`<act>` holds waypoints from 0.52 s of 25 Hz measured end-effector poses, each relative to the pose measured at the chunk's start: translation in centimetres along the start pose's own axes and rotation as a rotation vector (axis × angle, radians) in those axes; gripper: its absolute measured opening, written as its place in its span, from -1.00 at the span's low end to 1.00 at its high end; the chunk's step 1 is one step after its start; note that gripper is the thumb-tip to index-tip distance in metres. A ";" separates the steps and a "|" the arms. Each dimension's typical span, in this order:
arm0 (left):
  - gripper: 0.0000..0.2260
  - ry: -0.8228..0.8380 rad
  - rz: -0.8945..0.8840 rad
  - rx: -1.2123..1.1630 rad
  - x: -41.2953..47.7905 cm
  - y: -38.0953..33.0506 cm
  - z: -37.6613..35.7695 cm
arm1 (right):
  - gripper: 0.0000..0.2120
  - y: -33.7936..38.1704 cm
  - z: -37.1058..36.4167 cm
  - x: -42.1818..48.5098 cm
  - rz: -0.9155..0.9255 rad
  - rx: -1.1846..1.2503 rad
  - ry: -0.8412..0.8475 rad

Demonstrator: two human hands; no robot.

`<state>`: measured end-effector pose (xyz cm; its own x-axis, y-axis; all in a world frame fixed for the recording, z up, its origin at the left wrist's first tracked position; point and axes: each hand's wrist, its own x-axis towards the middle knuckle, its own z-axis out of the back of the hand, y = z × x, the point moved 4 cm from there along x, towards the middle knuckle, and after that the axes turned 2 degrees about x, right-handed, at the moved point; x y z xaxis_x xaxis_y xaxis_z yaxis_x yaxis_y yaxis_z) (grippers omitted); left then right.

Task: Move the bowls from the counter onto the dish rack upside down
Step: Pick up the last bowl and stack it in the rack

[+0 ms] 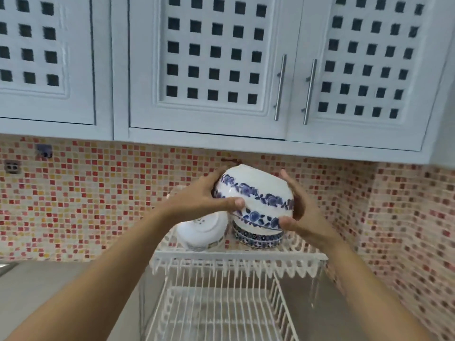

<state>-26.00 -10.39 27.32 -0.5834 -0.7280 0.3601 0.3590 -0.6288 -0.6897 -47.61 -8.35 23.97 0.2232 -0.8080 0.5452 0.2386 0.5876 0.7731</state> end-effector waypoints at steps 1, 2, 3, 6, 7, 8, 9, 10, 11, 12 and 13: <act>-0.04 0.033 0.031 0.031 1.3 0.3 -0.9 | 0.20 -0.7 1.5 0.1 -0.001 -0.045 0.003; 0.01 0.051 0.060 0.083 2.4 0.5 -1.7 | 0.19 -1.3 2.7 0.4 -0.002 -0.119 0.011; 0.04 0.054 0.074 0.170 3.4 0.7 -2.5 | 0.18 -1.8 3.8 0.7 0.000 -0.224 0.023; 0.16 0.010 0.031 0.467 5.6 1.7 -5.0 | 0.22 -3.9 5.5 1.8 0.028 -0.610 0.152; 0.20 0.006 0.039 0.524 6.1 2.2 -6.0 | 0.24 -4.7 5.6 2.1 0.033 -0.696 0.187; 0.23 0.003 0.066 0.557 6.6 3.0 -7.0 | 0.26 -5.6 5.7 2.3 0.031 -0.749 0.205; 0.24 -0.003 0.093 0.573 7.0 3.6 -7.9 | 0.28 -6.4 5.8 2.5 0.018 -0.784 0.216; 0.24 -0.014 0.117 0.593 7.3 4.2 -8.7 | 0.30 -7.2 5.7 2.6 0.006 -0.810 0.225; 0.24 -0.026 0.132 0.617 7.6 4.7 -9.3 | 0.33 -8.1 5.7 2.6 -0.008 -0.827 0.233; 0.22 -0.032 0.134 0.638 7.9 5.1 -9.8 | 0.36 -8.8 5.8 2.7 -0.021 -0.836 0.242; 0.21 -0.032 0.139 0.651 8.1 5.5 -10.2 | 0.38 -9.4 5.8 2.7 -0.033 -0.835 0.252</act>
<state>-36.19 -16.93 20.03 -0.4817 -0.8155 0.3208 0.8016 -0.5580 -0.2148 -54.75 -16.31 20.04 0.3827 -0.8496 0.3629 0.8414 0.4827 0.2431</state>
